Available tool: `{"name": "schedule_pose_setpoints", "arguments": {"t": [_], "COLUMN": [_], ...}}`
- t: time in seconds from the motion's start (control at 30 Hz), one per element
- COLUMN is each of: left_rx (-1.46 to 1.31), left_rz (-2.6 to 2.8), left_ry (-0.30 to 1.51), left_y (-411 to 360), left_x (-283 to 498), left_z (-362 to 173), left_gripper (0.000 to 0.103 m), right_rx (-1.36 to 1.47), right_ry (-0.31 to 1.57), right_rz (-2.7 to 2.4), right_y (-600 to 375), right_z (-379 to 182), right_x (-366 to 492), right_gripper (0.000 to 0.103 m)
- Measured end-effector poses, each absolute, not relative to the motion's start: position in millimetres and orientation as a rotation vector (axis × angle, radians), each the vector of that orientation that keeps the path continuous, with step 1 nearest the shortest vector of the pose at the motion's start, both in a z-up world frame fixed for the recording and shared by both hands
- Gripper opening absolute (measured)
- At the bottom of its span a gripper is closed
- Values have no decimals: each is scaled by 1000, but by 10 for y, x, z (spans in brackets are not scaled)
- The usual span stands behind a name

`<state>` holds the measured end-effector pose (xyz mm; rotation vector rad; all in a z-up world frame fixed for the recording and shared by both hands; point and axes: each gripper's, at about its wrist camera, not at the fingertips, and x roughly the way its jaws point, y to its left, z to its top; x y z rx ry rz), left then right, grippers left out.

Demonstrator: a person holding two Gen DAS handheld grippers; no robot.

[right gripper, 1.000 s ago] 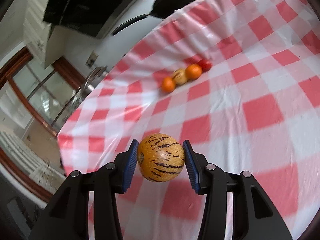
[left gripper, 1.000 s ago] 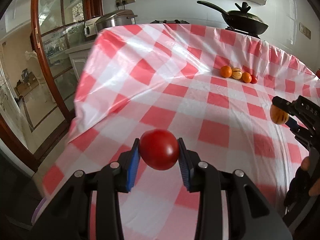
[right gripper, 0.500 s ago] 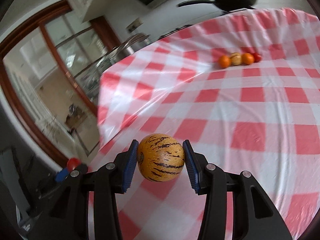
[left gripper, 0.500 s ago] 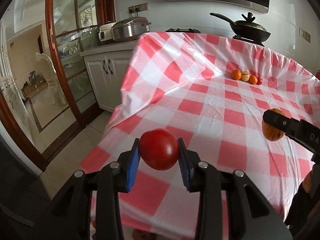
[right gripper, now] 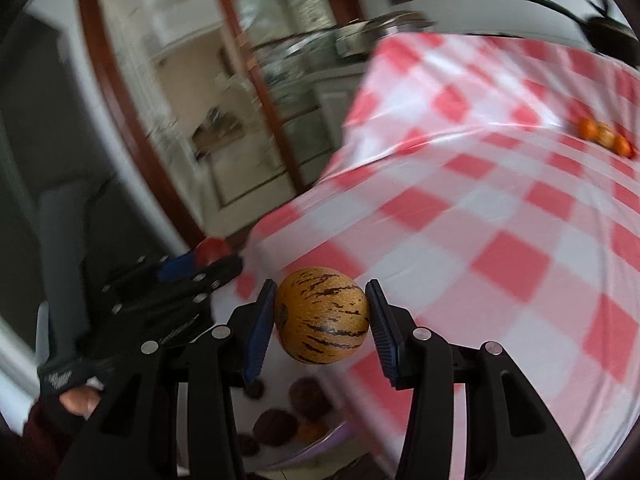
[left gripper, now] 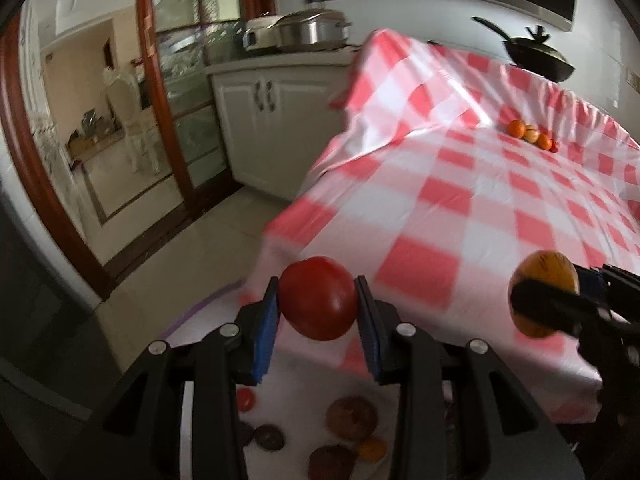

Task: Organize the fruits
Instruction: 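Open both tools to drop the striped fruit and tomato into the box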

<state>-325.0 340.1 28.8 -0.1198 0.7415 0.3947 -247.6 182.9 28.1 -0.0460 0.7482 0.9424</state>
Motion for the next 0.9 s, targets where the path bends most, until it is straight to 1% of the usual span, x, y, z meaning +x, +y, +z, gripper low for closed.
{"name": "schedule_pose_setpoints", "arguments": {"t": [0.23, 0.4, 0.53, 0.67, 0.9], "left_rx": [-202, -243, -270, -288, -316], "left_rz": [450, 498, 522, 543, 555], "left_ry": [823, 918, 1013, 1089, 1140], "left_y": [3745, 3964, 4112, 4206, 4314], "left_x": [-3638, -3774, -3815, -3871, -3948], "left_z": [-158, -532, -827, -1083, -1294], "left_gripper": [37, 37, 37, 37, 38], "right_rx": [-240, -422, -543, -630, -686], "right_ry": [804, 863, 953, 999, 1076], "right_rz": [1100, 1158, 1149, 1153, 1147], "right_y": [2281, 2607, 2868, 3093, 3324], "right_z": [37, -287, -636, -871, -1132], "right_x": [-2962, -3260, -3330, -3387, -3370], "right_gripper": [46, 46, 46, 46, 46]}}
